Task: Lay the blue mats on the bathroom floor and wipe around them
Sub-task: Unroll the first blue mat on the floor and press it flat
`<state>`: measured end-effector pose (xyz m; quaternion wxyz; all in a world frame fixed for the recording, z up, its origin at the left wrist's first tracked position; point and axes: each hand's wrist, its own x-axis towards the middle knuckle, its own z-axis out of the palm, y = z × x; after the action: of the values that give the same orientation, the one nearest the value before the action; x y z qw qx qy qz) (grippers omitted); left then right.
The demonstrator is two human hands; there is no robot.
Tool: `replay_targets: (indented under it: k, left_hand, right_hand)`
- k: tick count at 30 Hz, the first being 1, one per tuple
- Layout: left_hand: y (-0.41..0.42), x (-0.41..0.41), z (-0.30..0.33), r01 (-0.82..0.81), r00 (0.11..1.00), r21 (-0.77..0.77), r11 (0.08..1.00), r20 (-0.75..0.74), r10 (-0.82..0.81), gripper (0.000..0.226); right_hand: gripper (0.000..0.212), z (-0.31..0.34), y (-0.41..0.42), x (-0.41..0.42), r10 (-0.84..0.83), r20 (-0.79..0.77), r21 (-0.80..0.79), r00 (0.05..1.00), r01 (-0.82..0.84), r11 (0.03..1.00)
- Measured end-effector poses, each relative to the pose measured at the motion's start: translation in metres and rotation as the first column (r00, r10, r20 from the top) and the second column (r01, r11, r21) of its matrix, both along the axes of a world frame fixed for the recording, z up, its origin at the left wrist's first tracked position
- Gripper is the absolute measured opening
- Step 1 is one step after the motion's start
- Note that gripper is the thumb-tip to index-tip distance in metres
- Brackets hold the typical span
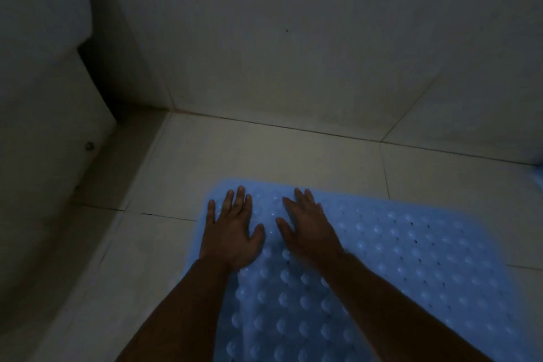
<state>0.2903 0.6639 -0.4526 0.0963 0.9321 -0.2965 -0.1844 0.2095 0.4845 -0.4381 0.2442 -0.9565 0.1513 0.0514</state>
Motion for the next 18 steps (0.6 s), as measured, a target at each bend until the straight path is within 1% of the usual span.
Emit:
replay_targets:
  k: [1,2,3,4,5,6,7,8,10,12,14,18]
  left_hand:
    - [-0.002,0.009,0.011,0.0,0.996,0.024,1.0,-0.091,0.002,0.094]
    - [-0.007,0.022,0.018,-0.014,0.984,0.052,0.999,-0.174,0.023,0.089]
    - [-0.008,0.035,0.029,-0.037,0.975,0.058,0.998,-0.218,0.049,0.077]
    - [-0.008,0.046,0.038,-0.077,0.974,0.021,0.997,-0.211,0.08,0.062]
    - [-0.007,0.054,0.042,-0.118,0.979,-0.048,0.992,-0.173,0.108,0.05]
    - [-0.004,0.057,0.043,-0.144,0.984,-0.118,0.983,-0.118,0.13,0.044]
    - [0.0,0.055,0.043,-0.148,0.988,-0.15,0.978,-0.07,0.139,0.044]
    - [0.005,0.05,0.038,-0.131,0.991,-0.141,0.981,-0.015,0.131,0.05]
    - [0.013,0.033,0.031,-0.069,0.991,-0.104,0.992,0.107,0.081,0.067]
    - [0.016,0.02,0.022,-0.041,0.983,-0.077,0.996,0.177,0.054,0.076]
    - [0.018,0.015,0.014,-0.053,0.976,-0.064,0.997,0.209,0.066,0.077]
    - [0.022,0.009,0.002,-0.057,0.961,-0.072,0.996,0.265,0.074,0.068]
  right_hand:
    - [0.06,0.007,0.002,0.013,0.002,-0.094,-0.002,0.996,-0.002,1.0]
    - [0.06,0.009,0.004,0.023,0.008,-0.161,-0.013,0.987,-0.011,1.0]
    - [0.06,0.013,0.009,0.031,0.019,-0.186,-0.028,0.982,-0.025,0.999]
    - [0.061,0.016,0.017,0.034,0.032,-0.193,-0.047,0.981,-0.042,0.998]
    - [0.064,0.012,0.024,0.034,0.047,-0.209,-0.077,0.977,-0.064,0.995]
    - [0.067,0.006,0.032,0.032,0.051,-0.229,-0.105,0.972,-0.077,0.991]
    - [0.072,-0.003,0.039,0.029,0.042,-0.231,-0.135,0.972,-0.075,0.988]
    - [0.075,-0.013,0.045,0.025,0.023,-0.21,-0.163,0.977,-0.058,0.985]
    - [0.08,-0.028,0.051,0.019,-0.011,-0.133,-0.223,0.991,-0.019,0.975]
    - [0.081,-0.037,0.053,0.016,-0.015,-0.051,-0.27,0.999,0.0,0.963]
    - [0.081,-0.04,0.053,0.015,-0.016,-0.002,-0.297,1.0,0.015,0.955]
    - [0.08,-0.042,0.054,0.013,-0.031,0.001,-0.285,1.0,0.03,0.958]
